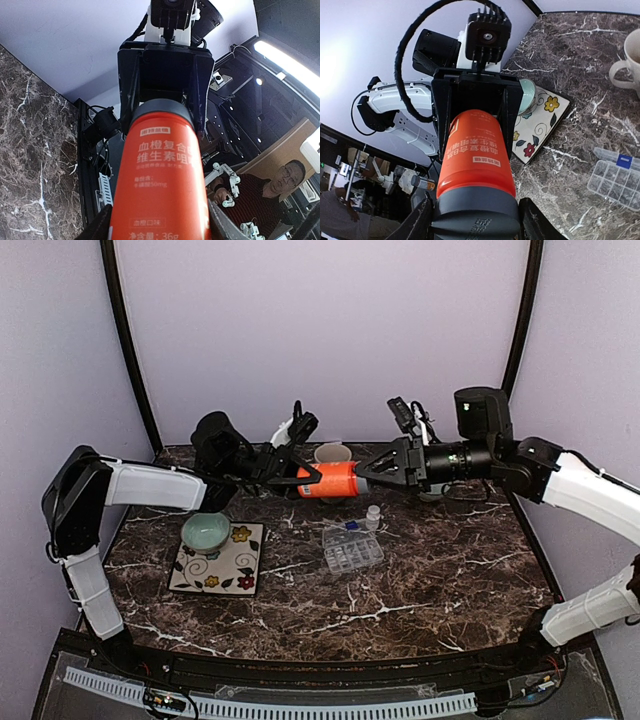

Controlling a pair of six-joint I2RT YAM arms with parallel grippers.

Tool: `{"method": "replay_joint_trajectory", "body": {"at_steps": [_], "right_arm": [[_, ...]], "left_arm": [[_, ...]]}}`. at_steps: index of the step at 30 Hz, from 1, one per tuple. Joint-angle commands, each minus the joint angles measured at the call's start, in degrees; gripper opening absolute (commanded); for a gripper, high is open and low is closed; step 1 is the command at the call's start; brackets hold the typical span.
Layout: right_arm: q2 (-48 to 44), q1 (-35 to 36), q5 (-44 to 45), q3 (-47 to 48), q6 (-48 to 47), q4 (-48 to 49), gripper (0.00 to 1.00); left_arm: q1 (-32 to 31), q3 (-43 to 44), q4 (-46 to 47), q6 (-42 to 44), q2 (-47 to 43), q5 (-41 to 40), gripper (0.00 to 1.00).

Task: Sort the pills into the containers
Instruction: Unscrew the lid of the pill bottle.

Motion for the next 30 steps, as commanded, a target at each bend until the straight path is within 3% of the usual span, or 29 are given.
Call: {"method": "replay_joint_trajectory", "body": {"at_steps": [1,12,21,30], "right_arm": [[-1.7,0.5,1.5,0.2,-14.5,1.1,0.2],[-2.3,0.6,7.9,2.8,-38.1,-4.7,0.14],[-5.6,1.6,15.0,3.1,-45.4,-8.4,0.11],[-6.9,2.3,17.0,2.1,-46.2,-8.8,0.1]], "left_arm": [[0.0,3.0,6.0,-3.8,-1.0,0.1,0.0],[0.0,3.0,5.0,-4.4,-2.3,0.1,0.0],[0.0,2.5,5.0,-4.4,-2.5,-0.1,0.0],[0.0,1.3,6.1,-4.9,-2.9,-0.4,0.0]]}}
